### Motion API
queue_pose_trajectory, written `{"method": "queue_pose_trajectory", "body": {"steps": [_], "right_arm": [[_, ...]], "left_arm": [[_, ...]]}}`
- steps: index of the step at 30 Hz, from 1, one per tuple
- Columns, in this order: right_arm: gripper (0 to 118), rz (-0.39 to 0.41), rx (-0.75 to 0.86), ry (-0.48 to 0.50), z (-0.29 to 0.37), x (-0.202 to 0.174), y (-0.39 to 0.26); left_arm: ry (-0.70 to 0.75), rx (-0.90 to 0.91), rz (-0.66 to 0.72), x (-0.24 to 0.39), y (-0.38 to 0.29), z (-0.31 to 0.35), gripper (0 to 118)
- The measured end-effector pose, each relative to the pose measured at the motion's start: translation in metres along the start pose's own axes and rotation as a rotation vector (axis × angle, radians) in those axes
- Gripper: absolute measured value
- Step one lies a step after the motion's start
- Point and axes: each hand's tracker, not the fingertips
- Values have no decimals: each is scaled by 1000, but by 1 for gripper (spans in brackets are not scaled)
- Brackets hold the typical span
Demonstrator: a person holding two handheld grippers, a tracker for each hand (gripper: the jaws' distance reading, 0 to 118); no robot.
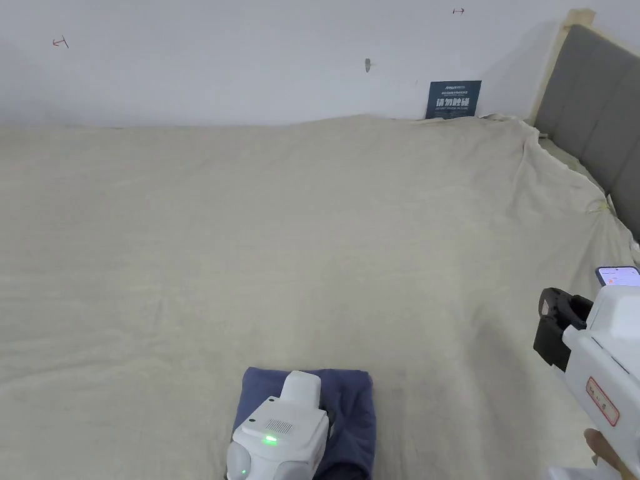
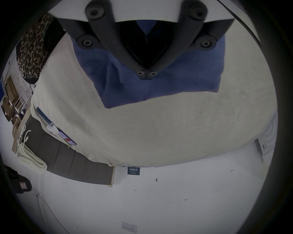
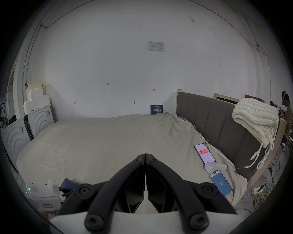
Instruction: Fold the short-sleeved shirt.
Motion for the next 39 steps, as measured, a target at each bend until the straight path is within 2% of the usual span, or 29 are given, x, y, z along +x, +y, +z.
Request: {"method": "queue_pose_trajectory", "body": {"steps": [8, 19, 25, 30, 33, 39], "right_arm": [[0, -5, -17, -15, -5, 8, -3], [0, -8, -28, -30, -8, 15, -7], [0, -5, -5, -19, -4, 8, 1], [0, 8, 36, 8, 0, -7, 13], [0, 14, 66, 33, 5, -20, 22], [0, 26, 135, 72, 12, -46, 39]], "left_arm": [[-70, -29, -78, 40, -2, -26, 0], [-129, 3, 11, 52, -4, -21, 0], [-156, 114, 108, 30, 27, 14, 0], [-134, 228, 120, -2, 65, 57, 0], [-103, 291, 128, -25, 85, 83, 0], [30, 431, 59, -66, 115, 132, 0]]}}
